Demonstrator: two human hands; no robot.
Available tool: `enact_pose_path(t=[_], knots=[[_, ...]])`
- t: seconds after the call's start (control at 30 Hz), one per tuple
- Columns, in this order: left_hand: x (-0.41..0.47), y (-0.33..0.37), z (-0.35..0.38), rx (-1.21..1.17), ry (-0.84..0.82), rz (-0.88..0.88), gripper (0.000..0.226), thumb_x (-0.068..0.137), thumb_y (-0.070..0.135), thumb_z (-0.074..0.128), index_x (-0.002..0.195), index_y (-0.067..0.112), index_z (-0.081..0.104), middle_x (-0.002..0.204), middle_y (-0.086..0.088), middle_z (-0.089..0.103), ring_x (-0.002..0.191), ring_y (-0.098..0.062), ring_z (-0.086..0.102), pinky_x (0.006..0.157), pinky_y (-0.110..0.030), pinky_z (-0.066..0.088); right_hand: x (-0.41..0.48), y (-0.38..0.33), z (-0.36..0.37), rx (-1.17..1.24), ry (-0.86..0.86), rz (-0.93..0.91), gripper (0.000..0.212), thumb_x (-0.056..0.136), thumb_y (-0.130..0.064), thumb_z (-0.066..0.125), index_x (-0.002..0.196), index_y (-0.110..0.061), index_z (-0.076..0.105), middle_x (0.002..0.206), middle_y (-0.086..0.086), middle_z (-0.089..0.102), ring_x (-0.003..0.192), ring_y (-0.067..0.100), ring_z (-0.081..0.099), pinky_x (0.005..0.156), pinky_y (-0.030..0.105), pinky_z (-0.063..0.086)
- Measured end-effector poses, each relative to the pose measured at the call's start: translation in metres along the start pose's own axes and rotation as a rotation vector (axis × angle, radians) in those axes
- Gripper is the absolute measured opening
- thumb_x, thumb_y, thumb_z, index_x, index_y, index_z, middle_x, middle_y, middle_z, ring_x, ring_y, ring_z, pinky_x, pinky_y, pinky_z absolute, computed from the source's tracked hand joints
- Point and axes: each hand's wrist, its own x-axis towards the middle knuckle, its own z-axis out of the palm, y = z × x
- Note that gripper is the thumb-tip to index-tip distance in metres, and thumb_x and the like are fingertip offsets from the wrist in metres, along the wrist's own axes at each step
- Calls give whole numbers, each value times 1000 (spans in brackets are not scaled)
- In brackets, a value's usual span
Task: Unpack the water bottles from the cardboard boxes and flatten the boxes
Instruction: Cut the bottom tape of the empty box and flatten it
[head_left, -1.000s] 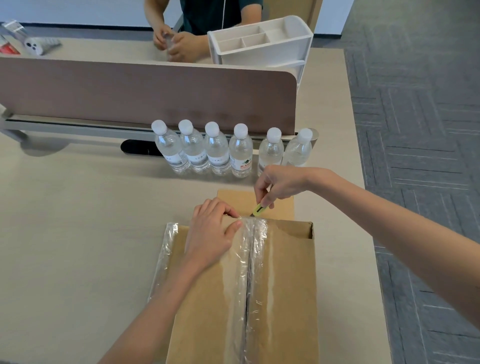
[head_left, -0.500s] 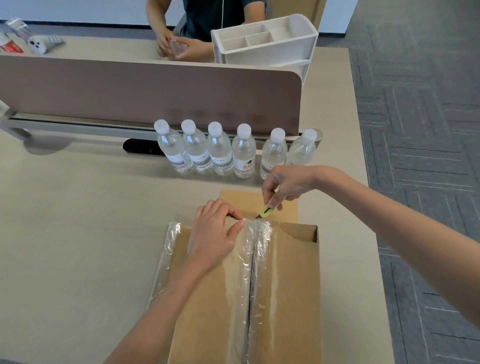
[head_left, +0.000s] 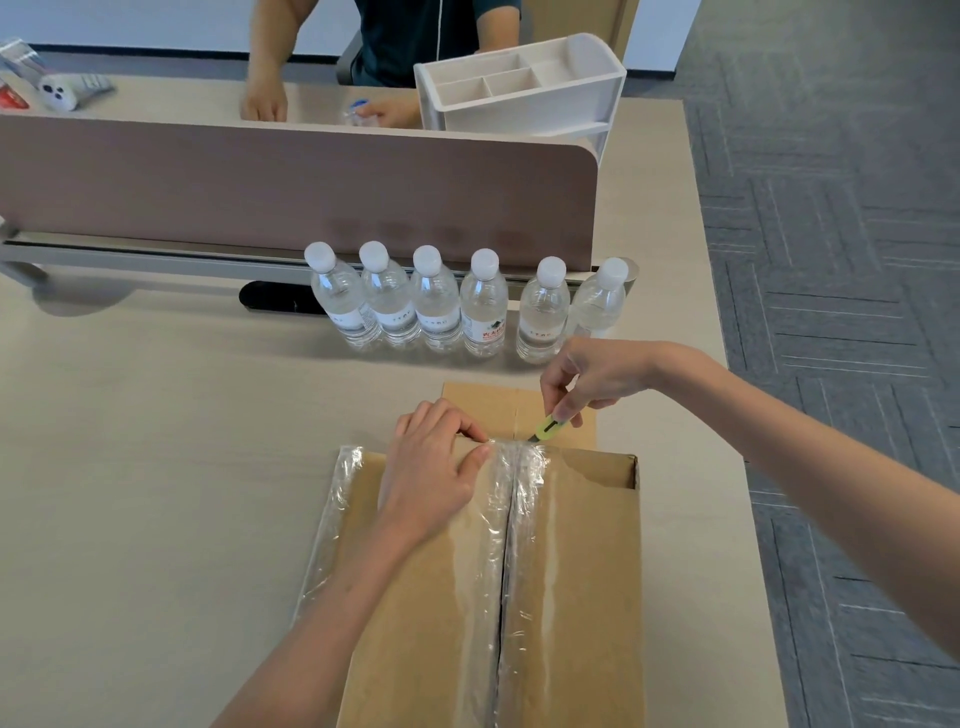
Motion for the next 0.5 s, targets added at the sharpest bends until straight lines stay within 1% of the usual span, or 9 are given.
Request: enact_pose_path(t=[0.17, 0.23, 0.27, 0.33, 0.4, 0.47, 0.5], knots=[[-1, -1, 0, 3, -2, 14, 10, 85, 32, 63, 90, 25, 58, 94, 18, 51, 92, -9, 48, 89, -24, 30, -9, 3, 6, -17, 36, 23, 8, 86, -3, 67, 79, -6, 69, 69, 8, 65, 40, 11, 34, 46, 24, 28], [0, -2, 0, -2, 3, 18, 10, 85, 30, 64, 90, 25, 58, 95, 17, 52, 92, -10, 48, 89, -27, 32, -16, 3, 7, -42, 84, 22, 8, 86, -5, 66, 79, -7, 68, 70, 8, 66, 41, 12, 36, 46, 22, 31], [-1, -2, -1, -4, 10, 20, 10, 85, 29, 65, 90, 25, 58, 95, 16, 52, 93, -10, 48, 88, -28, 33, -21, 6, 5, -48, 135, 17, 8, 86, -5, 66, 78, -8, 68, 70, 8, 67, 42, 12, 37, 46, 21, 32], [-1, -2, -1, 8, 19, 40, 11, 86, 26, 67, 91, 24, 57, 96, 14, 52, 94, -12, 47, 87, -29, 35, -35, 14, -1, -22, 321, 7, 9, 85, -5, 66, 77, -7, 67, 68, 6, 67, 41, 12, 40, 46, 22, 35], [-1, 1, 0, 37, 24, 77, 9, 87, 25, 64, 93, 23, 57, 97, 12, 51, 94, -14, 46, 86, -30, 36, -44, 24, 3, 40, 583, 14, 8, 87, -7, 65, 79, -6, 67, 67, 4, 67, 39, 10, 44, 47, 23, 37], [1, 2, 1, 75, 51, 116, 8, 89, 27, 59, 93, 20, 59, 95, 9, 51, 92, -15, 46, 84, -30, 36, -42, 24, 23, 150, 818, 27, 9, 90, -11, 63, 82, -8, 66, 66, 4, 68, 37, 11, 49, 42, 21, 37], [1, 4, 2, 92, 68, 132, 10, 89, 28, 57, 91, 19, 59, 94, 7, 52, 90, -16, 46, 83, -30, 36, -37, 21, 36, 248, 897, 23, 9, 91, -13, 62, 84, -9, 65, 65, 6, 68, 36, 14, 51, 38, 20, 36]])
